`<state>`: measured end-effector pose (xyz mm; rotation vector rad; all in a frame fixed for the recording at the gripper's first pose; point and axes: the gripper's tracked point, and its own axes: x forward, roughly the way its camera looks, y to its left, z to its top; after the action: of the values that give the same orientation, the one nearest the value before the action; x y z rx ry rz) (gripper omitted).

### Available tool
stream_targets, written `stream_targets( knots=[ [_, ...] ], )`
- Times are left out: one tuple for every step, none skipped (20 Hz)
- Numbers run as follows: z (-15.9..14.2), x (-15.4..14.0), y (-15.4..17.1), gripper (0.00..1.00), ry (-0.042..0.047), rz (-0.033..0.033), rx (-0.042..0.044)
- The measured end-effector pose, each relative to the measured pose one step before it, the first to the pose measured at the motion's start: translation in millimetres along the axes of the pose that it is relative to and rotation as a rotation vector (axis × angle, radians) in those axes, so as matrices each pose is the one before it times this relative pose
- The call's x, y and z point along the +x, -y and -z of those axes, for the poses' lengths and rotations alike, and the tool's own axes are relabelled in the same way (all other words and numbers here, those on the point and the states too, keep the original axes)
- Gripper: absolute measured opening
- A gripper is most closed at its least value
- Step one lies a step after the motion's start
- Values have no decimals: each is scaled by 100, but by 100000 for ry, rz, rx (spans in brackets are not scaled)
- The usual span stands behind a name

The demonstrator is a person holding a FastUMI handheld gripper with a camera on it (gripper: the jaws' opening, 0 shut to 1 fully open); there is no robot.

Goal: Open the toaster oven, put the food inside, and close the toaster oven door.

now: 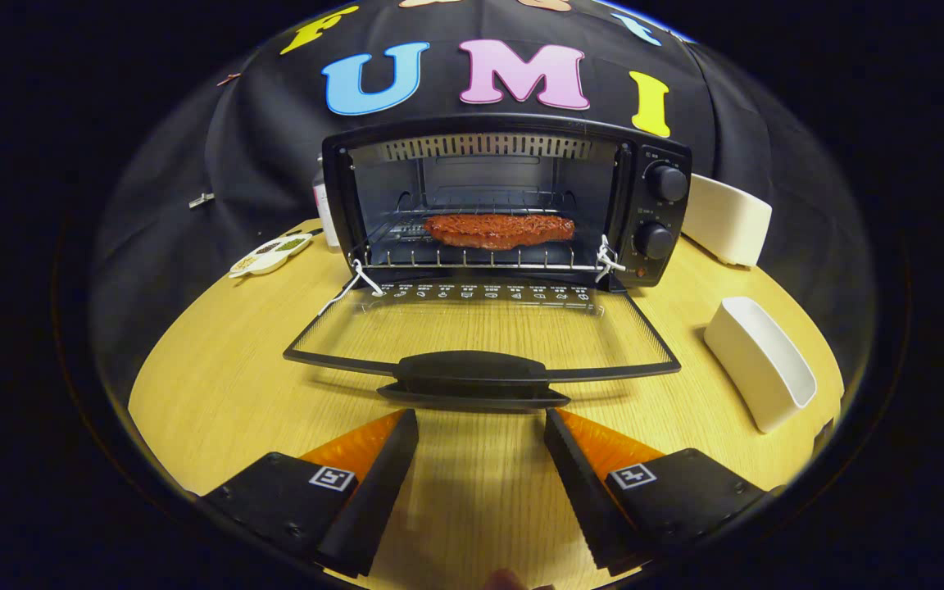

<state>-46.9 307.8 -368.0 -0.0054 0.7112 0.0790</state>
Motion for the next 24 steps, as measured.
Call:
stream_targets(
  knots=[
    [-38,96,-180,97,702,5,2239],
    [-103,0,5,97,1600,285,139],
    [-11,2,141,96,1352,673,-1049],
    [-92,-32,20,96,1090,796,-1562],
    [-193,-109,-12,97,1911,784,-984],
    [-211,-180,-29,96,1756,717,-633],
    [-216,-173,-19,96,1698,809,-605],
    [-346,-231,32,96,1926,1015,-645],
    [-320,-203,-25,97,1696,910,-922],
    [-491,-213,-37,96,2566,976,-958],
    [-618,-353,23,96,2908,930,-1363],
    [-597,-214,-12,97,3348,968,-1881],
    [-761,-207,21,97,3686,920,-2180],
    [-583,-237,-74,97,2871,459,-2411],
    [-673,22,-60,98,2282,214,-1433],
    [-585,37,-48,99,1849,506,-619],
    [-902,19,103,99,2397,388,-754],
    [-740,148,174,100,1849,634,-295],
    [-578,480,203,100,1435,542,-179],
    [-349,142,-77,99,342,-755,763],
    [-333,393,-130,98,168,-993,1925],
    [-991,566,314,98,1291,67,1693],
    [-1132,637,359,98,2302,699,901],
    [-769,483,511,98,1767,706,259]
  ],
)
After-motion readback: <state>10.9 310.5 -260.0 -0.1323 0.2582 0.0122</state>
